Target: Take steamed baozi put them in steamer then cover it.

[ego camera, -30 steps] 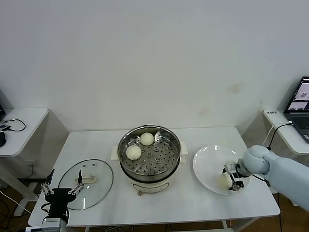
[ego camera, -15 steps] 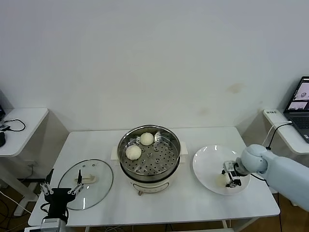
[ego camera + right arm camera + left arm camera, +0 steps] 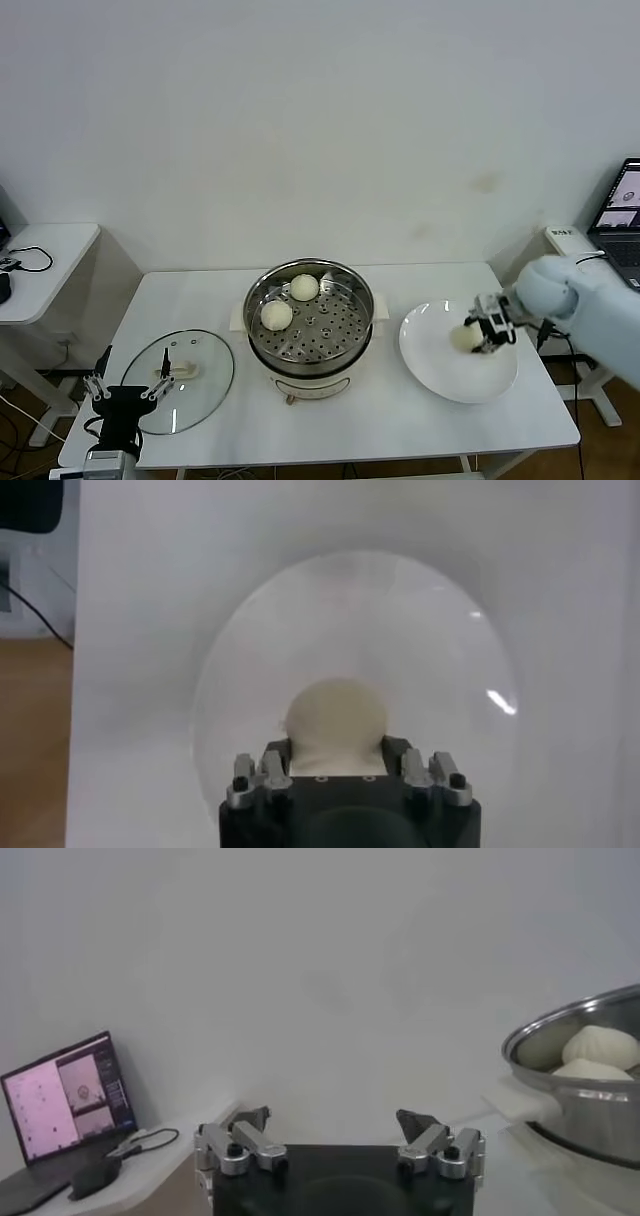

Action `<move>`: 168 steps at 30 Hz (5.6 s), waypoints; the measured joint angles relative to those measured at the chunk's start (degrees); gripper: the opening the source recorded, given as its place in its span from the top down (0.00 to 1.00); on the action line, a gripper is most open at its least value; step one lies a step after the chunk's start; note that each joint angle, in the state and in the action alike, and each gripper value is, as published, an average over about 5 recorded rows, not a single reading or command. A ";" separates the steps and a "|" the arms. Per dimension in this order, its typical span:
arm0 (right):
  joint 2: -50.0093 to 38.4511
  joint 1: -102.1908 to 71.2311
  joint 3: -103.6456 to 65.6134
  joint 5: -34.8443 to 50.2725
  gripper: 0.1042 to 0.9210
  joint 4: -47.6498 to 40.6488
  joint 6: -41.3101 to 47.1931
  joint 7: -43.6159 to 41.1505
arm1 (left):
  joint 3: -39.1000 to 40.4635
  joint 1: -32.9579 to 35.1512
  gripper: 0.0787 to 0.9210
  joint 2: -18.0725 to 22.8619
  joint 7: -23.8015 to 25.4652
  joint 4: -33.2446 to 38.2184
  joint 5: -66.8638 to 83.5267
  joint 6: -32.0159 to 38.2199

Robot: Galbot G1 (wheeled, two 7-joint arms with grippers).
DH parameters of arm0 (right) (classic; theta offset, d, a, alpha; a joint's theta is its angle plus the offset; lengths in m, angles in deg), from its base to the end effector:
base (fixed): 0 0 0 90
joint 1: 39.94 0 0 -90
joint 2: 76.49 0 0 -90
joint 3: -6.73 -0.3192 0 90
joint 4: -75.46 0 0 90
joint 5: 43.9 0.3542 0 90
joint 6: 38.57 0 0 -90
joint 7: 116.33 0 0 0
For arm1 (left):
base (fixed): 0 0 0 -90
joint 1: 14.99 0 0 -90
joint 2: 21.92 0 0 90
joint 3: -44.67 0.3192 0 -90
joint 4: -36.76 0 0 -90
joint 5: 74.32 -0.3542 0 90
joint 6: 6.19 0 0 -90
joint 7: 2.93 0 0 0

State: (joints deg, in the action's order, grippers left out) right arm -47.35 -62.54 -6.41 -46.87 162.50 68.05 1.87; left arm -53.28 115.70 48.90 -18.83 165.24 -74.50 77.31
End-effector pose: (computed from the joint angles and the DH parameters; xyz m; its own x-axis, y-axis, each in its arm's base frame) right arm 0.4604 -0.1270 -0.1045 -0.3114 -0.1287 0.9415 -0.9399 -0.1044 -0.3251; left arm 0.1556 0.0687 -0.2402 -0.9799 -0.1955 0.0406 -0.1676 0.9158 0.3649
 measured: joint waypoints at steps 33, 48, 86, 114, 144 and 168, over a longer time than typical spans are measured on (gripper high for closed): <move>31.37 23.92 23.99 11.77 0.42 0.43 -10.06 6.86 | -2.26 1.12 0.12 2.35 -0.02 1.45 0.34 0.13; 38.56 21.68 28.11 1.52 0.41 -0.36 -19.04 6.44 | -2.30 0.91 0.12 3.16 -0.16 1.71 0.40 0.31; 30.41 25.21 23.74 1.49 0.12 2.85 -17.33 3.31 | -2.76 0.05 0.12 1.37 -0.14 1.10 0.44 0.40; -0.58 1.25 1.55 1.93 0.12 3.59 3.68 3.67 | 0.19 -1.10 0.12 -1.46 0.07 -0.11 -0.38 0.27; 4.33 -20.95 -16.51 -11.17 0.12 -14.00 1.61 5.24 | -1.17 -0.10 0.12 -0.99 0.18 -0.59 -0.42 0.13; 10.19 -22.69 -19.32 -14.76 0.29 -20.85 1.02 6.09 | -1.08 0.07 0.12 -0.47 0.18 -0.98 -0.53 0.16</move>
State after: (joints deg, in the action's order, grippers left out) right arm -37.16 -85.23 -25.73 -61.63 141.65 69.08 7.95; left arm -54.36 115.77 48.44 -18.65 164.25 -75.03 77.47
